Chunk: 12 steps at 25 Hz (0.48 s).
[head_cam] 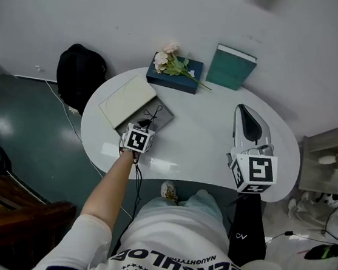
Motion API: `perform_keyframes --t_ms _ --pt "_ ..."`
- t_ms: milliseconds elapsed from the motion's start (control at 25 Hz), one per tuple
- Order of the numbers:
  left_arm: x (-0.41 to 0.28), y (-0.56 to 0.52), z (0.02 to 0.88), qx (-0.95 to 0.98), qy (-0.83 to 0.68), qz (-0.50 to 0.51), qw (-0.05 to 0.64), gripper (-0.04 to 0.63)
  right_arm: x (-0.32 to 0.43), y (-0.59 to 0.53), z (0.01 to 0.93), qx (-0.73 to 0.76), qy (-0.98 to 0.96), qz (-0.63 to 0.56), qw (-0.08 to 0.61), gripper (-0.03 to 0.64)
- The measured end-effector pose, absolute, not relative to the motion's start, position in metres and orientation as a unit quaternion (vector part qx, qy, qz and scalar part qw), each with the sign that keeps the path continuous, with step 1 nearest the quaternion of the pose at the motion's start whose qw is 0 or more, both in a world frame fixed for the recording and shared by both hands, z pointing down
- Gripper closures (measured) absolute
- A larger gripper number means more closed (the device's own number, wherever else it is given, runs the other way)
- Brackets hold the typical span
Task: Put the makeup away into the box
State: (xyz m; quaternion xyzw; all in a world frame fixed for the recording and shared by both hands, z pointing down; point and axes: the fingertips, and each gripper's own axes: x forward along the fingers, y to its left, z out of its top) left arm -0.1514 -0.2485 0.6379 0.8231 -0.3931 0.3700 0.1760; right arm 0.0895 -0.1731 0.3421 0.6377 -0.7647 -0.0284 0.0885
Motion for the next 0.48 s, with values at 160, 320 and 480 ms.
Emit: perform_keyframes --t_ms 160,320,480 --pt "-0.148 -0.249 0.639 0.827 -0.389 0.372 0.166 0.557 0.090 -0.174 0.343 0.636 -0.766 -0.027 0.089 0.586" --pt "-0.146 -0.248 0.636 0.832 -0.384 0.361 0.174 0.394 0.084 -0.176 0.345 0.631 -0.770 -0.026 0.089 0.586" --pt "-0.153 -0.248 0.636 0.828 -0.394 0.356 0.181 0.360 0.076 -0.181 0.346 0.623 -0.776 -0.026 0.088 0.586"
